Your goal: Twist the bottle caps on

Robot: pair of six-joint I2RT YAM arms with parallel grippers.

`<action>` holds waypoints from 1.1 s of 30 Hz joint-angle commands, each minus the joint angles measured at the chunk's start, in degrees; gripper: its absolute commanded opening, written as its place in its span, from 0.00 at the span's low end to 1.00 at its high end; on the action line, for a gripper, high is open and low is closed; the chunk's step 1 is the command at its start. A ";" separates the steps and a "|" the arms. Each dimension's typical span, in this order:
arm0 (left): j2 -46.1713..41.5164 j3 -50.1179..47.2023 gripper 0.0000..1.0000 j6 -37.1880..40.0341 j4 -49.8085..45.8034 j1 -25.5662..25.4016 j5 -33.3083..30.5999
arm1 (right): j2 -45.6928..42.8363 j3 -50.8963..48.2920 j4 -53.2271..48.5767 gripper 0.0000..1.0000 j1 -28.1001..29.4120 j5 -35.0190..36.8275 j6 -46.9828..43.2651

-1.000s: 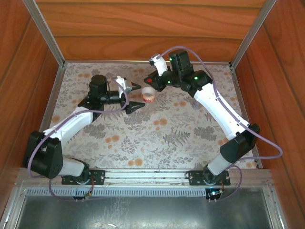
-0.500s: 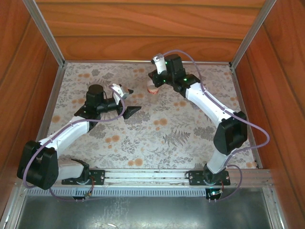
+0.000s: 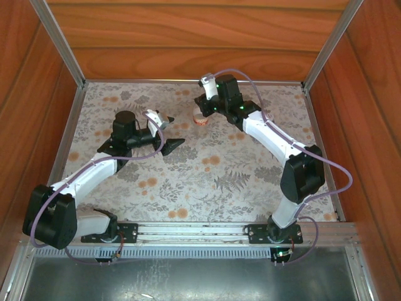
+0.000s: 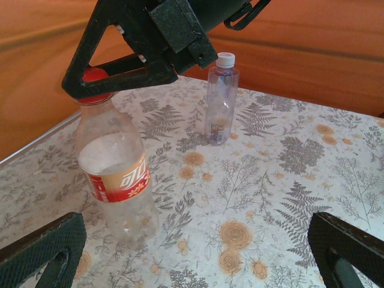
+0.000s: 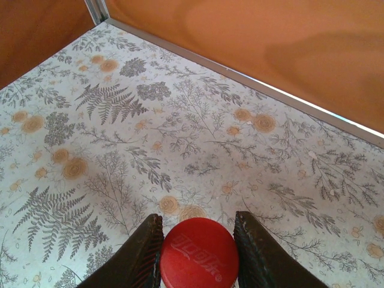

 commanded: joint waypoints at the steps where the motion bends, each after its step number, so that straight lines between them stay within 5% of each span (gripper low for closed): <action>1: -0.41 -0.36 1.00 0.02 0.57 0.60 -0.71 | 0.56 -0.10 2.62 0.18 -0.04 -1.49 1.50; 10: -0.40 -0.80 1.00 0.16 0.57 0.79 -0.91 | 5.19 5.97 1.14 0.23 -0.03 -2.87 1.07; 19: -0.17 -0.32 1.00 -0.48 0.56 1.08 -0.86 | 1.82 5.54 -1.85 0.73 -0.03 -1.15 0.78; 25: -0.14 0.65 1.00 -3.35 0.56 1.92 -2.65 | -5.33 1.37 -1.90 0.88 -0.20 2.07 -0.19; 33: -4.00 -0.36 1.00 -7.85 0.56 7.83 -18.86 | -21.56 -14.44 4.04 1.00 -3.09 11.75 -0.64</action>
